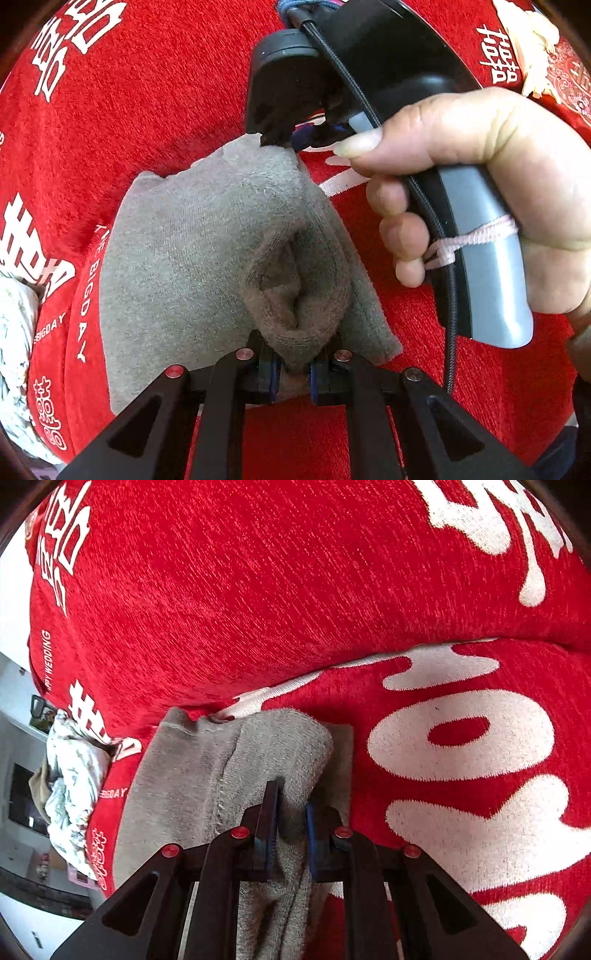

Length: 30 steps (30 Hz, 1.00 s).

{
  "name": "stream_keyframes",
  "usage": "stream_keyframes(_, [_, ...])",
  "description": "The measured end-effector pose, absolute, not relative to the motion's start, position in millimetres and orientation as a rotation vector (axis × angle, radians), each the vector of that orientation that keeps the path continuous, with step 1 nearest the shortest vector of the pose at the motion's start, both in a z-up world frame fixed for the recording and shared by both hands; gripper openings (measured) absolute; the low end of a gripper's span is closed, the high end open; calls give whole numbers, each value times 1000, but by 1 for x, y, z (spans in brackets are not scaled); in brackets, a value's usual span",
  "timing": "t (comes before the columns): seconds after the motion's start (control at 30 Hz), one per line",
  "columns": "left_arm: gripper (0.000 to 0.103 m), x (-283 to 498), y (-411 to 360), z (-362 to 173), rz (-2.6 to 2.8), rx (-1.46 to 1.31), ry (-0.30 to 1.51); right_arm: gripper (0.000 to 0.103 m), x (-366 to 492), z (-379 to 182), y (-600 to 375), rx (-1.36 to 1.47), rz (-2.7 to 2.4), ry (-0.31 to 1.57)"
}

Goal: Fold small clothes

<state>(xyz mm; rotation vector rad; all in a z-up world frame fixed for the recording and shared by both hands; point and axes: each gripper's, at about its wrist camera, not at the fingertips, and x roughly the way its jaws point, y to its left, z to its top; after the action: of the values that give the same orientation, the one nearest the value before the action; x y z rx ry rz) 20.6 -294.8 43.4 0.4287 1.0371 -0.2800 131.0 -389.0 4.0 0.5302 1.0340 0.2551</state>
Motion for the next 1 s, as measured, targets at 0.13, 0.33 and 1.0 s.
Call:
stream_keyframes(0.13, [43,26,-283,49,-344,349,1085,24,133,13,-384,476,183,1033])
stream_keyframes(0.33, [83,20,-222,78,-481,107,1083,58,106,55,-397,508,173,932])
stream_keyframes(1.0, [88,150,-113,42,-245,-178,1182,68,80,30,-368,630,323,1006])
